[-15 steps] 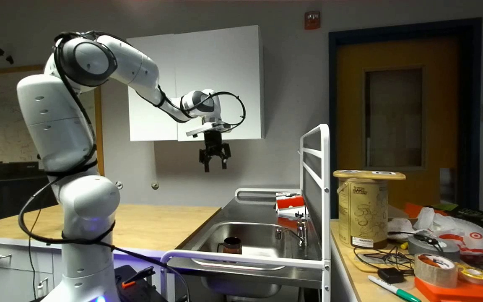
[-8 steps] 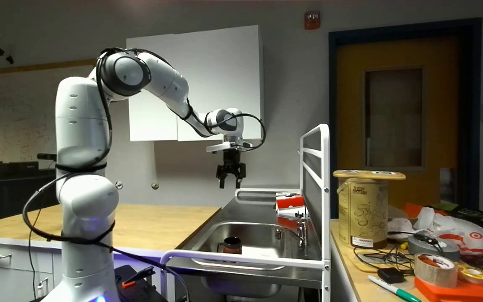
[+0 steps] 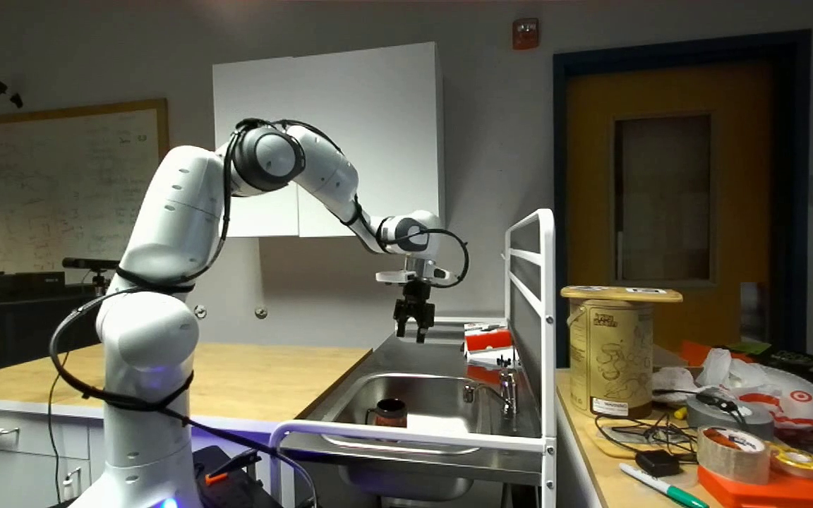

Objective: Remove the brown mug from the sink

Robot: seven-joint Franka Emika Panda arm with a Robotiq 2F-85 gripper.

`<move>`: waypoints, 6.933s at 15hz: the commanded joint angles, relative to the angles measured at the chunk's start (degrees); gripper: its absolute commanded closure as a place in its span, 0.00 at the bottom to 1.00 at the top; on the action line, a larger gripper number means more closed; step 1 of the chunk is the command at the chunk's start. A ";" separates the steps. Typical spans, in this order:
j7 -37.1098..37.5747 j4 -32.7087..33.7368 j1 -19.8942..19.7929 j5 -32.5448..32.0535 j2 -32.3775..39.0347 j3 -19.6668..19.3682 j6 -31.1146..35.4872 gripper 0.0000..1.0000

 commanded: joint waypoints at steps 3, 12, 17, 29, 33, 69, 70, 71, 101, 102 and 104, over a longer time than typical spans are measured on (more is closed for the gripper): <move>7.94 6.96 2.71 0.06 9.57 -0.37 3.22 0.00; 15.05 6.33 8.31 -0.94 18.98 -0.75 10.18 0.00; 16.13 4.34 8.90 0.52 21.24 -0.80 12.37 0.00; 14.36 5.05 5.77 6.31 24.64 -0.40 15.12 0.00; 14.84 5.01 5.28 8.63 22.96 0.02 14.12 0.00; 20.62 20.41 3.17 25.68 33.46 1.55 1.92 0.00; 21.23 20.27 3.25 25.48 33.49 1.30 2.00 0.00; 21.79 20.05 3.42 25.29 33.34 1.11 2.27 0.00; 31.42 25.61 3.99 16.89 37.37 -3.18 -2.63 0.98; 31.13 25.28 4.12 16.53 36.79 -3.17 -3.13 0.96; 30.24 24.04 4.00 16.93 35.49 -2.83 -2.24 0.94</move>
